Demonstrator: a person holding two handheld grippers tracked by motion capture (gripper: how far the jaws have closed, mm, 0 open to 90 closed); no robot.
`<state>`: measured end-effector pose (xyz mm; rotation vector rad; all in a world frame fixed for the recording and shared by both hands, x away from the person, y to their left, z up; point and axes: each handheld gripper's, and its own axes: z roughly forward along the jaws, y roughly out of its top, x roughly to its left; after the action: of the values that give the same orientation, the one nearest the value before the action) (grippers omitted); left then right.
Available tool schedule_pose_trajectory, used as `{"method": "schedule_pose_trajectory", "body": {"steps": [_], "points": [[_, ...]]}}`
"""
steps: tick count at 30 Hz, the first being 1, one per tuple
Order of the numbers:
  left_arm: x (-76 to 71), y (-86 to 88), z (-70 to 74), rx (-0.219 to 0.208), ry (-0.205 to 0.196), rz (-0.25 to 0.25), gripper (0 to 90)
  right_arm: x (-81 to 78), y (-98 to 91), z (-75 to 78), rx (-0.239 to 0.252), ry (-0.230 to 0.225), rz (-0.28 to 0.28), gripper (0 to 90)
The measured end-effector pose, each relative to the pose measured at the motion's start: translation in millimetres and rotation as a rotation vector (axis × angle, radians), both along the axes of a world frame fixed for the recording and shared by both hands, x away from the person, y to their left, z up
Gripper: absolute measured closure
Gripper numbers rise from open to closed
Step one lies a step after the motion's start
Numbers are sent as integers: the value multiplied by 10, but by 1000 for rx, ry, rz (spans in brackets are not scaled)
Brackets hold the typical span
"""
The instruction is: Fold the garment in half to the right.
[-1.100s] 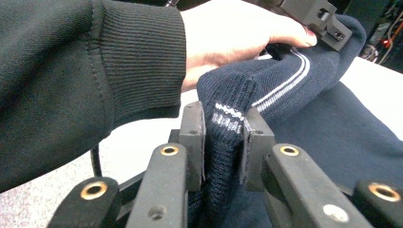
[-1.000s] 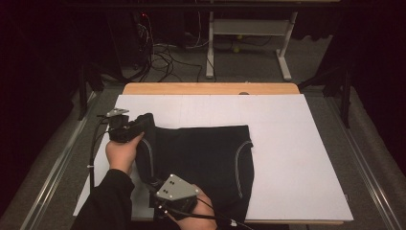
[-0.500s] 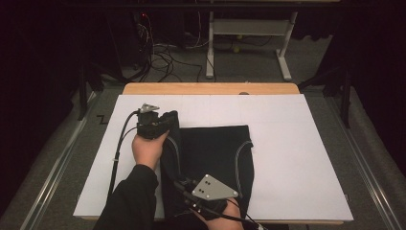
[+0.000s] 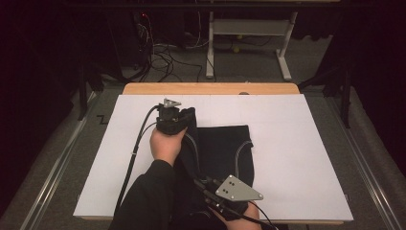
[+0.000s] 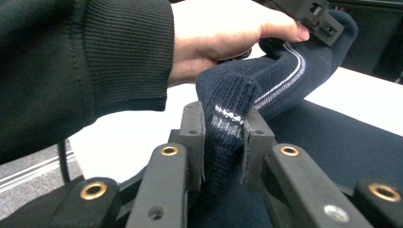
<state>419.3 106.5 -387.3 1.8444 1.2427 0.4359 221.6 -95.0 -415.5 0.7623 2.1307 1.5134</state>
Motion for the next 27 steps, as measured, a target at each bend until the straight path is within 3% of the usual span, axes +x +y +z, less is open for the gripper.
{"method": "schedule_pose_trajectory", "body": {"steps": [5, 14, 27], "points": [[21, -138, -23, 7, -2, -26, 692, -3, -117, -51, -8, 2, -23, 760], [43, -364, -55, 6, -10, -30, 692, -16, -305, -57, -16, 7, -60, 760], [35, -634, -91, 34, -9, -39, 691, -50, -575, -143, -68, 24, -96, 753]]}}
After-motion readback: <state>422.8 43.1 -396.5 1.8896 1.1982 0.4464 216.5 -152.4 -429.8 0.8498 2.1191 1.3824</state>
